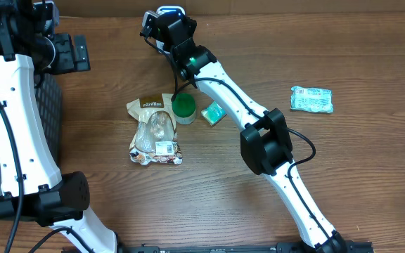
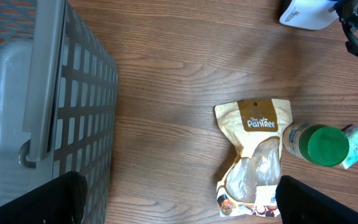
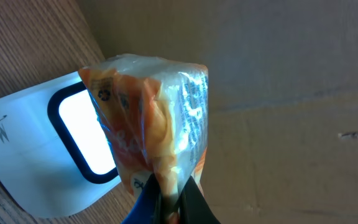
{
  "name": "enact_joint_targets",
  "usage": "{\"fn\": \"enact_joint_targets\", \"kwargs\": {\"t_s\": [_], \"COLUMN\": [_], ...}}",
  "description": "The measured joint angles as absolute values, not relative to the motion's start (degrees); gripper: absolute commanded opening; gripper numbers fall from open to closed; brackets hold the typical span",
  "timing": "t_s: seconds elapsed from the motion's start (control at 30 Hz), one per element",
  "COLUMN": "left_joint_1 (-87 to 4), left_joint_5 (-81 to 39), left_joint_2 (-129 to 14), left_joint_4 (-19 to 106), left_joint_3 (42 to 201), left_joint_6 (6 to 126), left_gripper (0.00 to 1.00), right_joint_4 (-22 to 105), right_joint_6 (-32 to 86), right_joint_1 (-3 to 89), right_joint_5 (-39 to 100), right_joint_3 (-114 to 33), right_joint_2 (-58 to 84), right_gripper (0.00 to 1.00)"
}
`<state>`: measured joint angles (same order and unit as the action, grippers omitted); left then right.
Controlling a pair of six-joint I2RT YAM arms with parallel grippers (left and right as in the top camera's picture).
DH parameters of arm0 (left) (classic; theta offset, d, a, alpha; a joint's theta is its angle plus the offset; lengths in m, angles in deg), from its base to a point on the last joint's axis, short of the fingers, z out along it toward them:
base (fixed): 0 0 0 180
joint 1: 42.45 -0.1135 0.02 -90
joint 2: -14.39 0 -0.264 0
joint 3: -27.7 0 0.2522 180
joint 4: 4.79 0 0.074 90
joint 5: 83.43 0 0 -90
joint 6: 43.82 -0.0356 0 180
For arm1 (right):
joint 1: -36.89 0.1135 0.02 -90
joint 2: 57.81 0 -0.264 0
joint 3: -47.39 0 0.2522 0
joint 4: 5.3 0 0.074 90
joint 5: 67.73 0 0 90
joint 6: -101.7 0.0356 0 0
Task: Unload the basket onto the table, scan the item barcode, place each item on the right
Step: 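Hold the orange packet up in front of the scanner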
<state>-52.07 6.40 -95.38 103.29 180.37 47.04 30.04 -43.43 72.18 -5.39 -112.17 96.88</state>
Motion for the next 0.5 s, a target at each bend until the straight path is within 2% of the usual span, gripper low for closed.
{"fn": "enact_joint_targets", "kwargs": {"t_s": [0.27, 0.5], "left_joint_1": [-52.1, -52.1], "left_joint_5": [6.4, 6.4], "left_joint_2": [-95.4, -95.4], "left_joint_4": [103.3, 103.3], "left_joint_3": [180.4, 180.3], "left_joint_6": [47.0, 47.0], "left_gripper": [1.0, 1.0], "right_joint_4": [28.6, 32.3], "right_joint_6": [-41.0, -26.8], "right_joint_1": [72.2, 72.1], "right_joint_5": [-5.6, -5.5], "right_joint_3": [-112.2, -112.1], "right_joint_2": [96.9, 95.9], "right_gripper": [0.04, 0.04]}}
